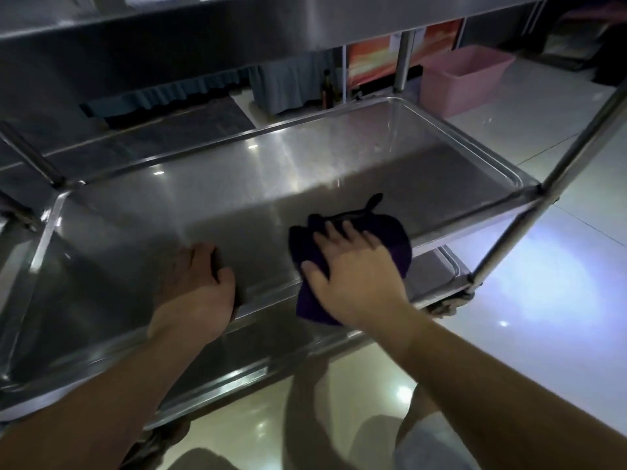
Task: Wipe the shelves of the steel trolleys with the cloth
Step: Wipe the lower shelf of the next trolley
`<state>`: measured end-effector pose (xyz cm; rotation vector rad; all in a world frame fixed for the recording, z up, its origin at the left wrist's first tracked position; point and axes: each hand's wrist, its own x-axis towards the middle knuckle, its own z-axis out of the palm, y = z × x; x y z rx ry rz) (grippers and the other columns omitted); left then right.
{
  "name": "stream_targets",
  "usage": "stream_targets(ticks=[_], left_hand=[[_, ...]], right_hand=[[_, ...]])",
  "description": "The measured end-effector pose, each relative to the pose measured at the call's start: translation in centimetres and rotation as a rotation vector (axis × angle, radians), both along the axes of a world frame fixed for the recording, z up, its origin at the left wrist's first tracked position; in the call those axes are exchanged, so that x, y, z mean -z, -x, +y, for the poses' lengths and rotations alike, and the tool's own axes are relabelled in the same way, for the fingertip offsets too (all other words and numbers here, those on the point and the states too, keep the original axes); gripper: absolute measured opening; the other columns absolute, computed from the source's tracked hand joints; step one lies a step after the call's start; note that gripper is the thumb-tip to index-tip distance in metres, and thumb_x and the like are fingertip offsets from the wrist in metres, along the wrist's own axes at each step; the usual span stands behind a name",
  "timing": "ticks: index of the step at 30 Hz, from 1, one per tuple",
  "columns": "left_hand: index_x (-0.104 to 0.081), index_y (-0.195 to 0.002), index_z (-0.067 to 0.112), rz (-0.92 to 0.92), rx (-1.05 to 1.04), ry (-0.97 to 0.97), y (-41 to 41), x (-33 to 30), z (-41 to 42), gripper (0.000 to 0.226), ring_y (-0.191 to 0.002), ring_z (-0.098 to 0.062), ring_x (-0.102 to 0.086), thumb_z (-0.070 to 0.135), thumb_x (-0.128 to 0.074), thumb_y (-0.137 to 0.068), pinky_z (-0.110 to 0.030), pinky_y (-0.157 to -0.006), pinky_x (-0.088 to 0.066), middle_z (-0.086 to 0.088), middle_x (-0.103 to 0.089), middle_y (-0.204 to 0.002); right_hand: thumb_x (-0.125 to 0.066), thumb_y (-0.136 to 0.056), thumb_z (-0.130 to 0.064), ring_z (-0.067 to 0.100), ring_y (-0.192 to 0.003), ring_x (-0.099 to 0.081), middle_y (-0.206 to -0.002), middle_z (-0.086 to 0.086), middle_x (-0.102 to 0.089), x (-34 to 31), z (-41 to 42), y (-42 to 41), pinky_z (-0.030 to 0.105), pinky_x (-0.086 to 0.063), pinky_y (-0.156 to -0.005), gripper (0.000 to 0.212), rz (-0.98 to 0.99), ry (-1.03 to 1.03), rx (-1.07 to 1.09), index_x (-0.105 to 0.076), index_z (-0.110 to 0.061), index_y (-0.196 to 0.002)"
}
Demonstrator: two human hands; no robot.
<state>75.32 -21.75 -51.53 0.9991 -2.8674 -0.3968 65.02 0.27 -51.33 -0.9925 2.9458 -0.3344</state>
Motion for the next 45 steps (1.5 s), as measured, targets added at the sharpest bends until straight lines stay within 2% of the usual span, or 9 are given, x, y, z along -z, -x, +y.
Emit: stream_targets(ticks=[6,12,18,21,24,30,34,40,45], left_hand=[[-0.043,-0.150,0.018,0.050,0.010,-0.016,-0.2,0.1,-0.1,0.050,-0.143,-0.034,-0.038,0.031,-0.045,-0.103,-0.050,-0.116,-0.034,-0.011,-0.043,-0.155],[-0.044,-0.150,0.018,0.051,0.022,0.011,-0.2,0.2,-0.4,0.051,-0.144,-0.033,-0.039,0.034,-0.042,-0.102,-0.049,-0.117,-0.033,-0.011,-0.044,-0.155],[-0.048,-0.147,0.015,0.062,0.035,0.062,-0.2,0.2,-0.3,0.048,-0.140,-0.033,-0.039,0.032,-0.045,-0.103,-0.045,-0.117,-0.031,-0.012,-0.047,-0.152],[-0.047,-0.148,0.015,0.062,0.024,0.053,0.0,0.1,-0.1,0.048,-0.141,-0.034,-0.040,0.032,-0.044,-0.103,-0.045,-0.118,-0.032,-0.011,-0.047,-0.152],[-0.048,-0.146,0.015,0.068,0.020,0.044,0.0,0.1,0.0,0.047,-0.138,-0.034,-0.043,0.032,-0.042,-0.103,-0.045,-0.115,-0.034,-0.011,-0.048,-0.150],[-0.051,-0.145,0.014,0.092,0.011,0.037,0.1,0.1,0.1,0.046,-0.139,-0.032,-0.043,0.029,-0.042,-0.103,-0.043,-0.115,-0.033,-0.010,-0.049,-0.152],[-0.052,-0.144,0.013,0.065,0.017,0.055,0.2,0.0,0.1,0.044,-0.142,-0.032,-0.041,0.028,-0.040,-0.105,-0.044,-0.116,-0.031,-0.011,-0.047,-0.154],[-0.061,-0.119,0.010,0.081,0.025,0.001,0.1,-0.6,-0.3,0.030,-0.127,-0.032,-0.051,0.021,-0.038,-0.104,-0.047,-0.107,-0.039,-0.011,-0.058,-0.135],[-0.059,-0.124,0.009,0.010,0.077,-0.079,-0.1,-1.4,-1.1,0.030,-0.131,-0.031,-0.047,0.021,-0.039,-0.106,-0.046,-0.112,-0.037,-0.011,-0.056,-0.138]], right_hand=[[-0.029,-0.101,-0.061,0.018,-0.151,-0.035,-0.160,-0.005,-0.045,0.1,-0.4,-0.3,0.041,-0.026,-0.123,0.064,0.063,0.009,-0.160,-0.051,-0.029,-0.151],[-0.034,-0.102,-0.060,0.028,-0.153,-0.030,-0.167,0.003,-0.032,-0.7,9.5,12.3,0.048,-0.028,-0.121,0.065,-0.034,-0.055,0.199,-0.038,-0.027,-0.158],[-0.031,-0.095,-0.057,0.044,-0.123,-0.053,-0.135,0.026,-0.054,-1.2,15.3,18.1,0.054,-0.044,-0.101,0.060,-0.044,-0.068,0.449,-0.054,-0.011,-0.125],[-0.037,-0.103,-0.041,0.046,-0.113,-0.056,-0.125,0.028,-0.058,-0.5,14.4,16.9,0.053,-0.047,-0.093,0.043,0.033,-0.010,0.458,-0.058,-0.007,-0.120],[-0.039,-0.097,-0.044,0.046,-0.103,-0.061,-0.113,0.028,-0.064,-0.1,12.3,13.0,0.050,-0.049,-0.083,0.050,0.145,0.088,0.391,-0.065,-0.006,-0.117],[-0.049,-0.093,-0.062,0.032,-0.131,-0.059,-0.138,0.012,-0.066,1.7,2.7,1.5,0.046,-0.044,-0.105,0.063,0.200,0.231,0.044,-0.071,-0.014,-0.128],[-0.051,-0.100,-0.059,0.020,-0.131,-0.058,-0.136,0.000,-0.068,2.8,-2.7,-3.8,0.042,-0.041,-0.110,0.048,0.202,0.287,-0.130,-0.073,-0.023,-0.123],[-0.043,-0.103,-0.054,0.019,-0.105,-0.066,-0.104,-0.003,-0.077,2.1,-4.2,-5.6,0.039,-0.042,-0.097,0.047,0.198,0.365,-0.187,-0.075,-0.020,-0.112],[-0.036,-0.101,-0.059,0.017,-0.078,-0.056,-0.076,-0.005,-0.062,0.2,-4.0,-5.9,0.037,-0.042,-0.084,0.052,0.041,0.479,-0.153,-0.068,-0.021,-0.090]])
